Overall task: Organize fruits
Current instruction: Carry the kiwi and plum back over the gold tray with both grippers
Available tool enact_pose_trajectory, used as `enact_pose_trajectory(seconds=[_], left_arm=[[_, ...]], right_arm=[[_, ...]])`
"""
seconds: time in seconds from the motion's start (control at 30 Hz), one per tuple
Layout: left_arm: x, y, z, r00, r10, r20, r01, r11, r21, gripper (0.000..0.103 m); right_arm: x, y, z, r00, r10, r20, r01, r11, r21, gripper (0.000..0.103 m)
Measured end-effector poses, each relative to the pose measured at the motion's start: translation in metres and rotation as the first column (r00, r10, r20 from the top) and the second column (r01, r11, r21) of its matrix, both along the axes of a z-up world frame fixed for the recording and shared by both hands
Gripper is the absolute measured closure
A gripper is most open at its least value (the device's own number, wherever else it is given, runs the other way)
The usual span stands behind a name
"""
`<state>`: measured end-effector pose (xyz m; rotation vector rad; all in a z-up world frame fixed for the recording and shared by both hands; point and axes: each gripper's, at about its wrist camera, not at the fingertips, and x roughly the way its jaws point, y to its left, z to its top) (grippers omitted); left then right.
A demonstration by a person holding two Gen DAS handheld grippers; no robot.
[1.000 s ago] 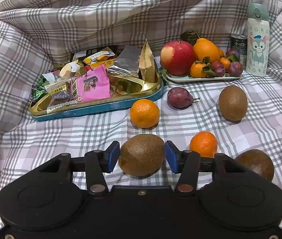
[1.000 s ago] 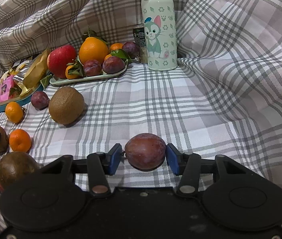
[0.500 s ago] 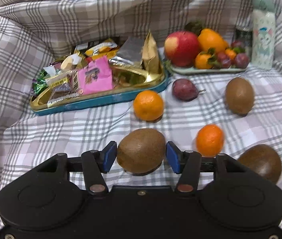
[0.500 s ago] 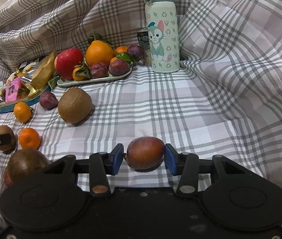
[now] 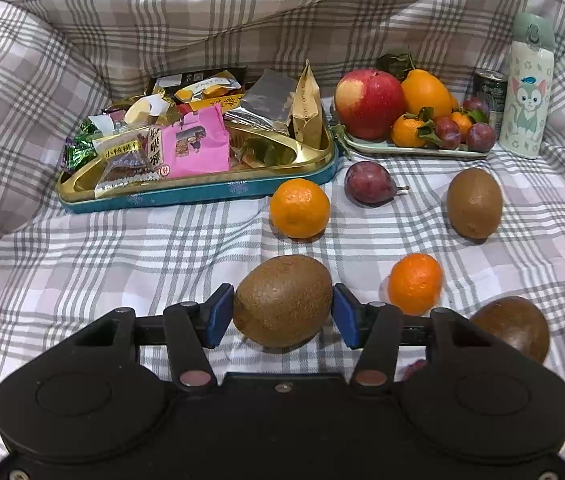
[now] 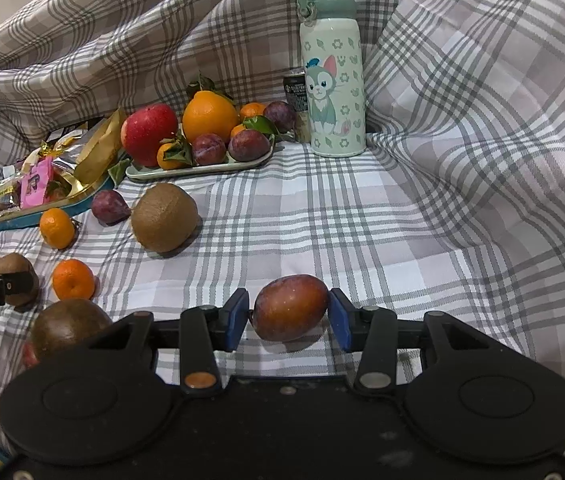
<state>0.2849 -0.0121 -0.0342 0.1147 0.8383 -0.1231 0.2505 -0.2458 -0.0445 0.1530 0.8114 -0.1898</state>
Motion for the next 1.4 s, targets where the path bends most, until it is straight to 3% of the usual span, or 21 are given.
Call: enact_pose_trajectory(seconds=[0.37, 0.77, 1.13, 1.4], left_arm=[[-0.049, 0.008, 0.035, 0.999, -0.019, 0.033, 0.02, 1.0, -0.016, 0.045], [-0.141, 0.025, 0.067, 0.998, -0.038, 0.055, 0.038, 0.999, -0.011, 0.045], [-0.223, 0.039, 0.055, 0.999, -0.041, -0.029, 0.041, 0.999, -0.018, 0.045], [-0.26, 0.042, 0.035, 0.997, -0.024, -0.073, 0.022, 0.999, -0.032, 0.045]], right_arm=[[-0.028, 0.026, 0.03, 0.997, 0.06, 0.039, -0.06, 0.998, -0.001, 0.057], [-0.104, 0.079, 0.07, 0.977, 0.189, 0.098, -0.192, 0.981, 0.024, 0.057], [-0.177, 0.128, 0.057, 0.95, 0.306, 0.059, -0.31, 0.948, 0.074, 0.057], [-0.211, 0.144, 0.04, 0.946, 0.324, 0.014, -0.324, 0.942, 0.084, 0.057]])
